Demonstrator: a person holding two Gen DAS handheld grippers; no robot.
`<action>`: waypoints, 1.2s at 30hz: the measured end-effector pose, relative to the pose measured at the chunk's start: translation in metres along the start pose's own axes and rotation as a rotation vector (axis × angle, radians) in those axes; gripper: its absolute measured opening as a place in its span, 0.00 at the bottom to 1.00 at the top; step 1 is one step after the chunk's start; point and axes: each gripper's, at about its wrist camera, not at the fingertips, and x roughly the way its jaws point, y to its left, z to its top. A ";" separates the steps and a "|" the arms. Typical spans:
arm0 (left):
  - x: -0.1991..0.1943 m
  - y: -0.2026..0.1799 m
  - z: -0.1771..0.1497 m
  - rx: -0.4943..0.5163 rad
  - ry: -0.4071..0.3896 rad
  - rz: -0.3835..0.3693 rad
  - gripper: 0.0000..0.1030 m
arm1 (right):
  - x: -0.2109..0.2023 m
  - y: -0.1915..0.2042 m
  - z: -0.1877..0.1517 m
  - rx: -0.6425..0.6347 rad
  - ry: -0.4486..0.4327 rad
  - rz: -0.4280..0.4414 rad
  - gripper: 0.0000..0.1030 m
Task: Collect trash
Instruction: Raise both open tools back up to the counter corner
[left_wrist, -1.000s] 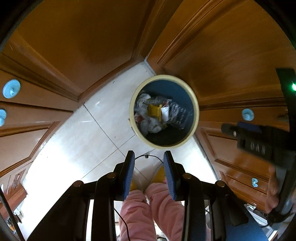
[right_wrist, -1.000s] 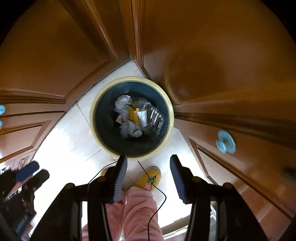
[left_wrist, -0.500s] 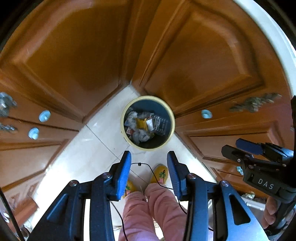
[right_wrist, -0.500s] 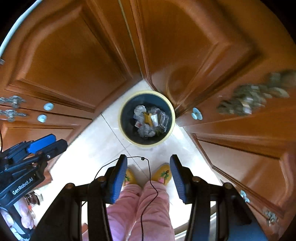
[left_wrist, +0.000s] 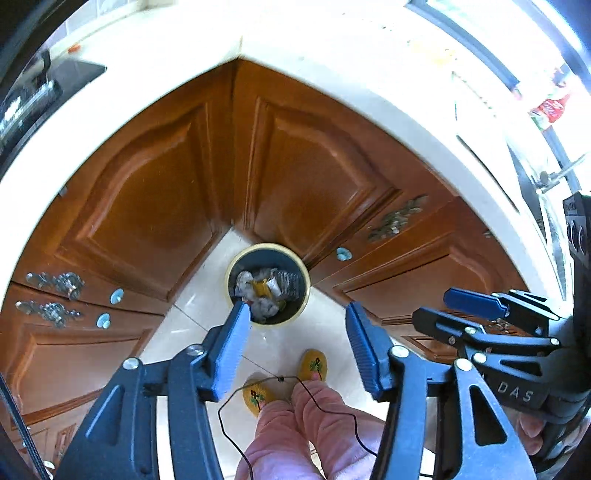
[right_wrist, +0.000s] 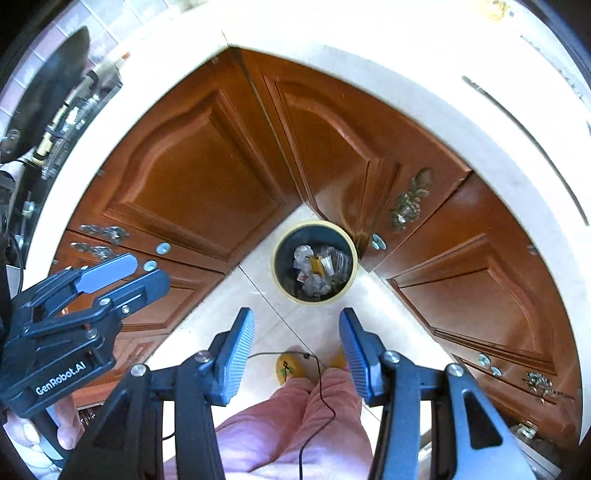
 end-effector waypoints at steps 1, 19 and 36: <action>-0.006 -0.003 0.000 0.008 -0.007 -0.001 0.58 | -0.009 0.001 -0.003 0.000 -0.015 0.003 0.47; -0.138 -0.064 0.043 0.187 -0.266 -0.051 0.84 | -0.173 -0.012 -0.004 0.054 -0.380 -0.086 0.47; -0.206 -0.147 0.140 0.349 -0.439 -0.068 0.92 | -0.313 -0.069 0.041 0.087 -0.586 -0.255 0.47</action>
